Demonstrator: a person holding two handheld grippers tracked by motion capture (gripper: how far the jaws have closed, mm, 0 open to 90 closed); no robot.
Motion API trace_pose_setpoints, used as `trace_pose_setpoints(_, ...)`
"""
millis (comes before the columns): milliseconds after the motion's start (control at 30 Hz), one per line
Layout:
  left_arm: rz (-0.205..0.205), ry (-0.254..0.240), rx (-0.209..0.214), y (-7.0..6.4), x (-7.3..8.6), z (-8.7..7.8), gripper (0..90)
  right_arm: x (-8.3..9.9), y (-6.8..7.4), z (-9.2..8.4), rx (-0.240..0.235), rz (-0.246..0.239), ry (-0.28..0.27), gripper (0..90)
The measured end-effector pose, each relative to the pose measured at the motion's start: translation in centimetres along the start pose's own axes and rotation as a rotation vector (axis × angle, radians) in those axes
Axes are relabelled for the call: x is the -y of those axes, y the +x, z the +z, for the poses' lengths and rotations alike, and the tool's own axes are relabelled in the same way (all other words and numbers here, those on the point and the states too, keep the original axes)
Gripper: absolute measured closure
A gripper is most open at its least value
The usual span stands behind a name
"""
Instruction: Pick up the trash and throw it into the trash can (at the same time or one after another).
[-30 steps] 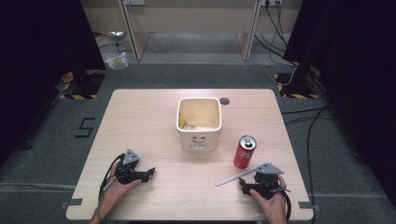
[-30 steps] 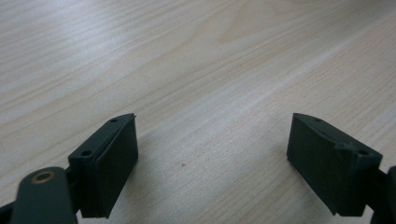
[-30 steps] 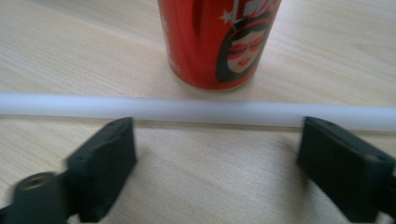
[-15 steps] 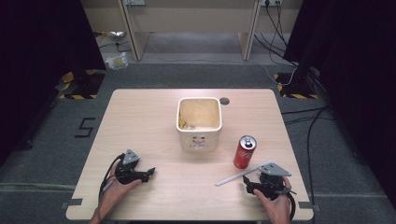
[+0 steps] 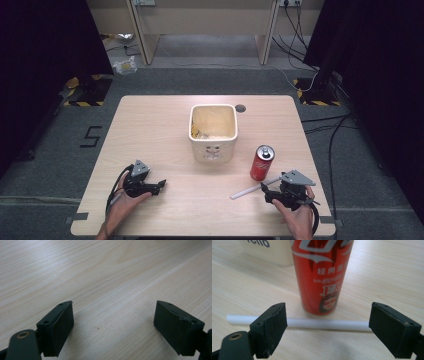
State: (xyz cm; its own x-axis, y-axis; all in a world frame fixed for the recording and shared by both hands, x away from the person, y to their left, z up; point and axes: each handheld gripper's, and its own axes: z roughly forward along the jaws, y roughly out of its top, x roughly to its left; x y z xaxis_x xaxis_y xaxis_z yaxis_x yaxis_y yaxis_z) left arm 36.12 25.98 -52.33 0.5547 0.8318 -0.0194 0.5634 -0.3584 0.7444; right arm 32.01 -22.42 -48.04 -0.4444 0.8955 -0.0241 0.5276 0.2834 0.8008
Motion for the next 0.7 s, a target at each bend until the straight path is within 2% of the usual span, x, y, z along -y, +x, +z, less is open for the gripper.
trace_pose_setpoints(333,-0.002,-0.001,0.0,0.0,0.0,0.0,15.4,-1.4,0.5,0.7,-0.009,-0.036,-0.017,15.1)
trace_pose_setpoints(700,-0.001,-0.001,0.0,0.0,0.0,0.0,15.4,-2.5,0.4,2.2,-0.013,-0.025,-0.032,15.7)
